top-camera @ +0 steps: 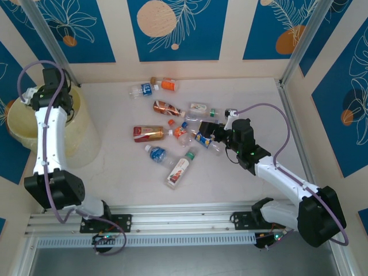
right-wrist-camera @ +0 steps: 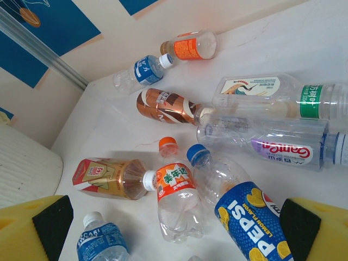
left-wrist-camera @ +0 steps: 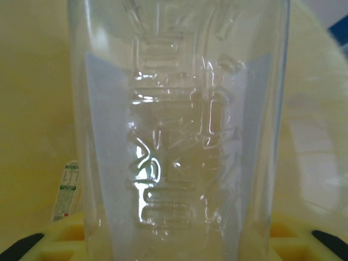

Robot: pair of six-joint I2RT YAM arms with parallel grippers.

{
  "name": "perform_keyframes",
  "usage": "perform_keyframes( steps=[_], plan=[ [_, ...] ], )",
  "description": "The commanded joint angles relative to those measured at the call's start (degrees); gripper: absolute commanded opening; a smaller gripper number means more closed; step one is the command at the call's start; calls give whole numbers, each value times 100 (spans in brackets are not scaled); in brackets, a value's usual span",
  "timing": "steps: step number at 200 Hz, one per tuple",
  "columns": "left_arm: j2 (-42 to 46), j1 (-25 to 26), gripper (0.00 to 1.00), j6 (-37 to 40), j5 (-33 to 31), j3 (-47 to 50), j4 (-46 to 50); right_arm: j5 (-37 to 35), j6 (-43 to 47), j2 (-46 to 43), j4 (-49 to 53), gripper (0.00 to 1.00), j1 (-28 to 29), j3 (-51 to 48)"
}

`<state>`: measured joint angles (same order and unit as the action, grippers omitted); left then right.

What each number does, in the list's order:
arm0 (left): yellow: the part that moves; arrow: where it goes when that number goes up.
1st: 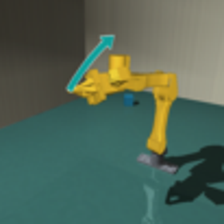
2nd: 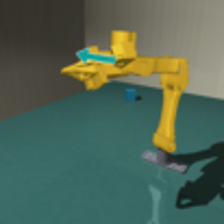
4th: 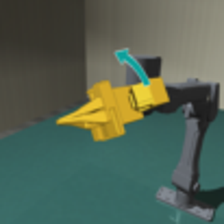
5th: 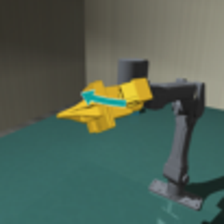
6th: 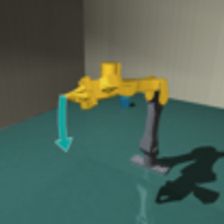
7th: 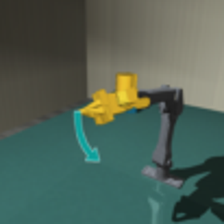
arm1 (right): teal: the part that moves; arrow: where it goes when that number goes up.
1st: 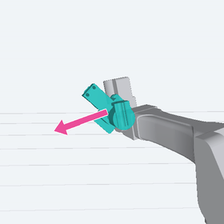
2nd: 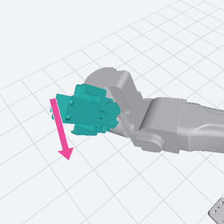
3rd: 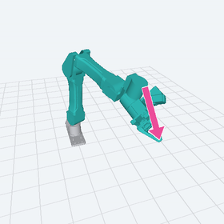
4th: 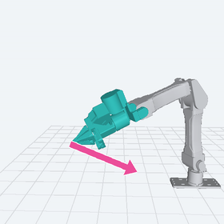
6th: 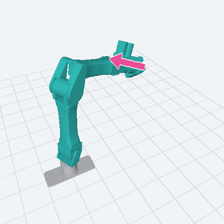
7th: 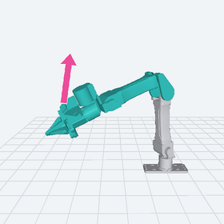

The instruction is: Put the plastic bottles in the bin

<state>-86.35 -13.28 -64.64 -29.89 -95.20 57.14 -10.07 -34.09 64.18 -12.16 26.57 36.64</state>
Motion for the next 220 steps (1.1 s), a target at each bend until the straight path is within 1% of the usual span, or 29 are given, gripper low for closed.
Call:
perform_keyframes(
  steps=[1, 8, 15, 21, 28, 33, 51, 71, 77, 89, 94, 119, 158, 181, 201, 220],
  plan=[
    [-95, -172, 0, -562, 371, 317, 55, 9, -31, -17, 21, 100, 23, 40],
    [-154, -199, 0, -582, 445, 360, 26, 21, -37, 9, 21, 100, 33, 57],
    [-218, -213, 3, -584, 488, 370, 19, 36, -42, 24, 28, 100, 37, 70],
    [-285, -218, 6, -585, 509, 362, 38, 55, -45, 54, 25, 99, 36, 88],
    [-355, -220, 12, -593, 519, 345, 57, 72, -50, 80, 31, 99, 33, 108],
    [-400, -221, 19, -593, 519, 336, 67, 81, -54, 88, 38, 99, 46, 113],
    [-532, -229, 52, -558, 524, 255, 96, 112, -81, 159, 30, 100, 55, 149],
    [-676, -231, 80, -440, 427, -50, 280, 145, -81, 189, 40, 100, 59, 174],
    [-720, -229, 86, -419, 383, -159, 370, 145, -81, 193, 46, 100, 68, 179],
    [-777, -234, 94, -312, 341, -354, 499, 137, -82, 208, 47, 100, 79, 171],
    [-782, -228, 99, -263, 338, -420, 531, 129, -81, 210, 41, 100, 78, 184],
    [-664, -211, 100, 10, 378, -559, 502, 119, -74, 226, 12, 100, 99, 189],
    [-366, -133, 100, 489, 396, -565, 184, 119, -33, 282, -5, 100, 112, 228],
    [-243, -65, 100, 644, 531, -596, 173, 136, -29, 295, -20, 100, 112, 243],
    [-48, 143, 100, 836, 547, -599, 58, 145, -19, 297, -7, 100, 120, 255],
    [192, 476, 100, 1063, 252, -597, -149, 104, -24, 297, 20, 100, 124, 248]
  ],
)
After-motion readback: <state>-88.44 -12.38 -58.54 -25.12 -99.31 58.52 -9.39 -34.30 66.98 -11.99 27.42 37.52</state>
